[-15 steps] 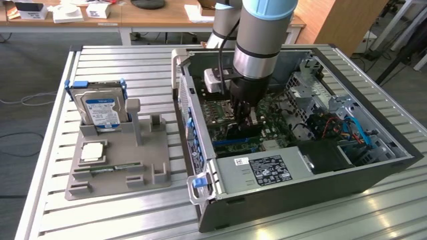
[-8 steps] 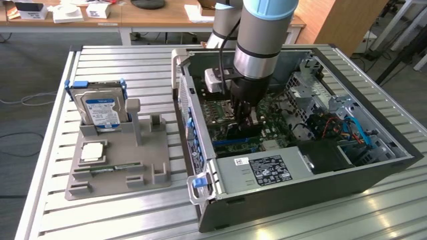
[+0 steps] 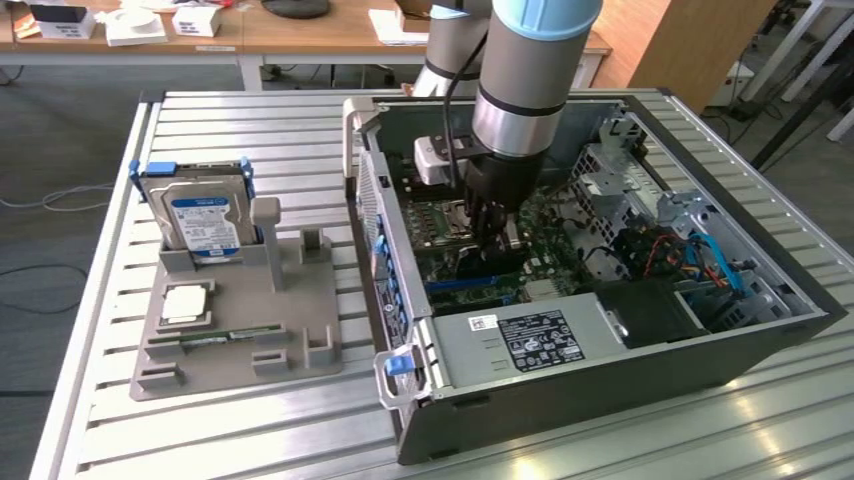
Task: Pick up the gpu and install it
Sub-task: 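Insert the gpu into the slot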
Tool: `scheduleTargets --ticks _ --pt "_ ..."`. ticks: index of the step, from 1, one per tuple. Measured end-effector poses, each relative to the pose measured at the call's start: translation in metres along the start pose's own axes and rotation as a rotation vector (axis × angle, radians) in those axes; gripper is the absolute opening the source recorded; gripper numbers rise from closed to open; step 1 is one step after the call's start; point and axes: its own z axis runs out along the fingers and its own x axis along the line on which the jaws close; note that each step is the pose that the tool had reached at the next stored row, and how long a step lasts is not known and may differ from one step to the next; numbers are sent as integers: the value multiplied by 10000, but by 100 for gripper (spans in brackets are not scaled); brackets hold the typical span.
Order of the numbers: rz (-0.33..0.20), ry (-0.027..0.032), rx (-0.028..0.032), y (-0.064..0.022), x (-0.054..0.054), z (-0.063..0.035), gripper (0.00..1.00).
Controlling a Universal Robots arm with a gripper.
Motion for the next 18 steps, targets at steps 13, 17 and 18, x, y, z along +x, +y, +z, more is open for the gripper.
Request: scheduleTargets --ticks 13,17,18 --pt "-88 -5 100 24 -1 2 27" --pt "-87 -6 112 33 0 4 27" --pt "-88 -5 112 33 0 8 27"
